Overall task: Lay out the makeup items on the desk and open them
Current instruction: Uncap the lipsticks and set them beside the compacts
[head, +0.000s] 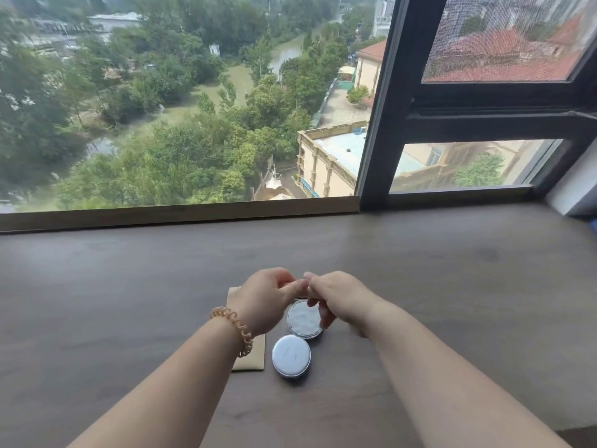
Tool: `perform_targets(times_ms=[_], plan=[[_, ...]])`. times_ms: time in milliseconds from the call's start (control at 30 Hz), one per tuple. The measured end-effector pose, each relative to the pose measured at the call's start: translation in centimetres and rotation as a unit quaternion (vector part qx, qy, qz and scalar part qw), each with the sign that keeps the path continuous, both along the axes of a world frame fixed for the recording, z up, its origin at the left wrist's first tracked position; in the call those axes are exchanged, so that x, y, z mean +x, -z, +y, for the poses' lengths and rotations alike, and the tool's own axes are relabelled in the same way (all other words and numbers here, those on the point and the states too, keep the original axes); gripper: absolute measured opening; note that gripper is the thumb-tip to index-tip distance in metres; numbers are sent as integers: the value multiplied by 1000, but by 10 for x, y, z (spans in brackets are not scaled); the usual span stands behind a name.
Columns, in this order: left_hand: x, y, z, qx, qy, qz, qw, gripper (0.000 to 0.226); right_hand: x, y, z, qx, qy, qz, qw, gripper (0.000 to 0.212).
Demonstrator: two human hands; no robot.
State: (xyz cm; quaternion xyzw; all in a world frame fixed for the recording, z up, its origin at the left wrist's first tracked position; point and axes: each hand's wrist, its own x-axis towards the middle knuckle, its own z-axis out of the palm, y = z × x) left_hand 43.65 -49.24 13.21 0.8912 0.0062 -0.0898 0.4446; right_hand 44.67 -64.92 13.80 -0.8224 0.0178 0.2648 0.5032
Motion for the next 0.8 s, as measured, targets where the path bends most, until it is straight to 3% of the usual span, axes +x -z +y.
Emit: perform_targets(times_ms=[100, 267, 467, 600, 700, 800], plan=[[1, 0, -3, -30, -6, 27, 999, 45, 1, -3, -8, 37, -10, -13, 999, 26], [6, 1, -15, -90, -5, 63, 994, 41, 0, -4, -13, 7, -50, 13, 999, 43], [7, 0, -11, -181, -22, 174, 968, 40, 12, -4, -32, -51, -125, -127, 983, 14], [11, 13, -7, -210, -63, 240, 946, 41, 18, -6, -31, -172, -184, -241, 937, 16], [12, 18, -7, -255, -137, 236, 928, 42, 26, -4, -41, -251, -134, -347, 893, 10], [13, 23, -2, -315, -180, 206, 909, 44, 35, 6, -65, -197, 40, -314, 928, 10]])
